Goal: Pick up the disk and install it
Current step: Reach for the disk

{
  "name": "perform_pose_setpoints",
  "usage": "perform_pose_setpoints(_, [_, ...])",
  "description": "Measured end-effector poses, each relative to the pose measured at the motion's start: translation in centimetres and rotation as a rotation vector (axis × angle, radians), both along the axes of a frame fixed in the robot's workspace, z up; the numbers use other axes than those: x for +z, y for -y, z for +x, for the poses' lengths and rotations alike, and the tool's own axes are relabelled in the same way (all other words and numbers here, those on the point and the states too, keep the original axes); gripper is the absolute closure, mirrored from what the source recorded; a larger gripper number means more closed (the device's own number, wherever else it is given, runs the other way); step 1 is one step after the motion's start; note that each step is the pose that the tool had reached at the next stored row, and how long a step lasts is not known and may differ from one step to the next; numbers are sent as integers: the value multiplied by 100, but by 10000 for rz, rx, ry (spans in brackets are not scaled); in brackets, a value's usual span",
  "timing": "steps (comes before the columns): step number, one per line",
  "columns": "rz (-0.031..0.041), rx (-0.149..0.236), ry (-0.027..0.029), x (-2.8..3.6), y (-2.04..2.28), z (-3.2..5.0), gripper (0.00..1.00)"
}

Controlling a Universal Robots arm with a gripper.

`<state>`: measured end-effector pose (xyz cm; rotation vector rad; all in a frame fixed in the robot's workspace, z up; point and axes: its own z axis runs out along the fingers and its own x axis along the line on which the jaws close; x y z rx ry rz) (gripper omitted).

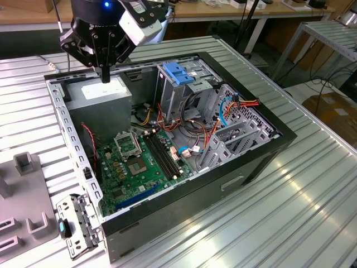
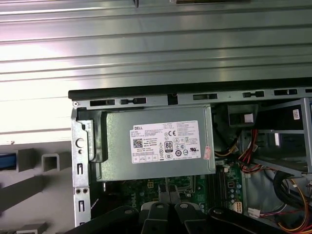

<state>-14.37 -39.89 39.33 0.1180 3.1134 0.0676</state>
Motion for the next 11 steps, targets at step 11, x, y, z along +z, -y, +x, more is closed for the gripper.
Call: perform_pose_setpoints(11, [0,0,0,0,0,-20,89])
